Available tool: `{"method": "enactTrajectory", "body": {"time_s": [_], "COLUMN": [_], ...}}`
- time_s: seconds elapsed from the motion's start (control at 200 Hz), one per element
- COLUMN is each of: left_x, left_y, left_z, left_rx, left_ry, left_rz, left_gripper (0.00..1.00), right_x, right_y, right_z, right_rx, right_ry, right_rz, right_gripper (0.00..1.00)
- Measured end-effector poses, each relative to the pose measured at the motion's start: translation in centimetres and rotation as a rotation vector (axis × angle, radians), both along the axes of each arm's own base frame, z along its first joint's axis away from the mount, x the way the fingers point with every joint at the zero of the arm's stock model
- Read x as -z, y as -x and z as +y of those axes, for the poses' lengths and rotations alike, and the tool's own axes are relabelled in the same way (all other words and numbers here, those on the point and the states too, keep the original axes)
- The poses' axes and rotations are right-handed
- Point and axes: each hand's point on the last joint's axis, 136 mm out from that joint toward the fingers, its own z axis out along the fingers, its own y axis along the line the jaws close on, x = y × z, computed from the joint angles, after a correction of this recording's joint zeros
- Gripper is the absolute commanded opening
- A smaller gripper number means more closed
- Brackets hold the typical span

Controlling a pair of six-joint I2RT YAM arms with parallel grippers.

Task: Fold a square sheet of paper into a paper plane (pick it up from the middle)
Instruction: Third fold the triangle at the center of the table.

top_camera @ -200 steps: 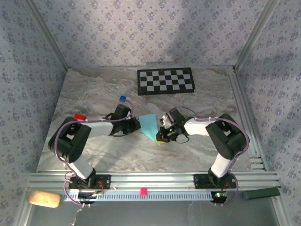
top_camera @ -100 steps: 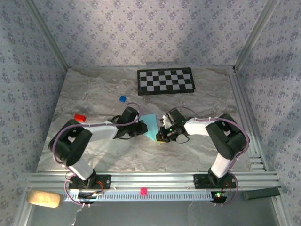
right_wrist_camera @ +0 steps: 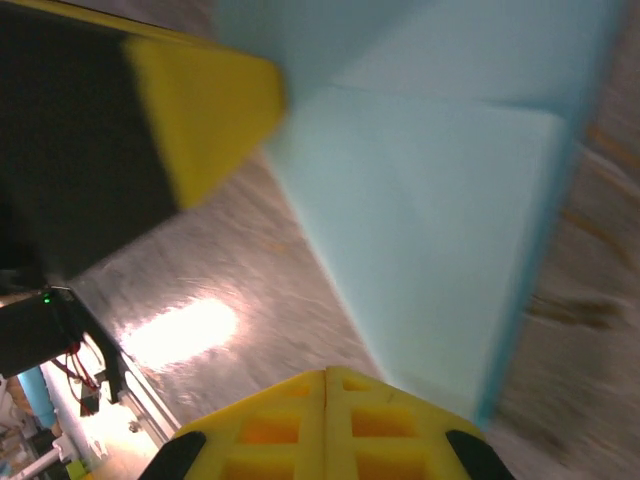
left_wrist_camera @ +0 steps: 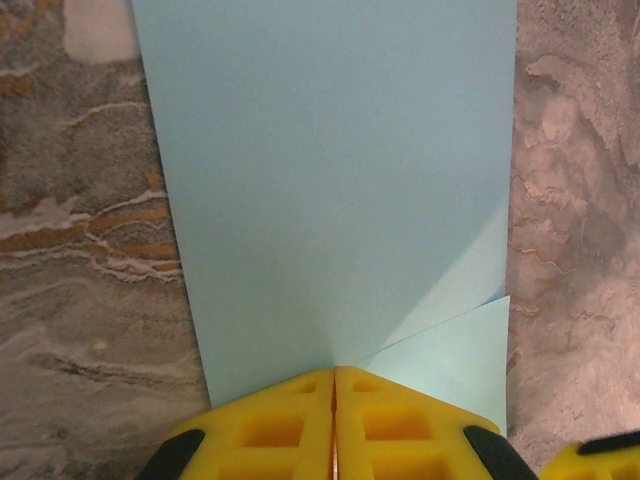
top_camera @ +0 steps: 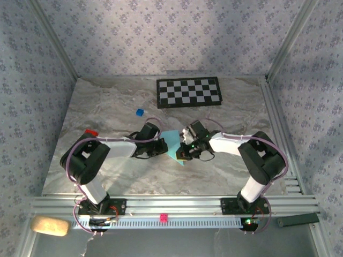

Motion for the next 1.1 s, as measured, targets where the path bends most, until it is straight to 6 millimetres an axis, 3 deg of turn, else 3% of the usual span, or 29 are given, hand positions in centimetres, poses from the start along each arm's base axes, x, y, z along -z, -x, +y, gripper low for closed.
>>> {"method": "enactTrajectory", "body": {"time_s": [0.095,0.18,0.33,0.51,1.099], "left_x": [0.0,0.0,0.0,0.0,0.0], "left_y": [0.0,0.0,0.0,0.0,-0.1], "left_z": [0.0,0.0,0.0,0.0,-0.1], "left_rx": [0.002,0.002,0.005,0.011,0.018], "left_ry": [0.0,-0.001,-0.002,-0.004,-0.003], "left_rz": [-0.002,-0.002,-0.004,-0.009,-0.011], "left_gripper": [0.08,0.08,0.08,0.07,0.07], "right_x": [-0.6,0.1,2.6,2.6,2.6], "right_y": [-0.8,-1.3,-1.2,-1.3,2.0], "right_z": [1.6,2.3,2.1,1.7,-4.1], "right_rx": [-0.025,-0.033,-0.034,-0.03,0.028], "right_ry": [-0.018,-0.011,0.029,0.0,-0.017], "right_rz": [-0.023,-0.017,0.034,0.032,0.077], "right_gripper": [0.03,0.03,0.04,0.04,0.06]}}
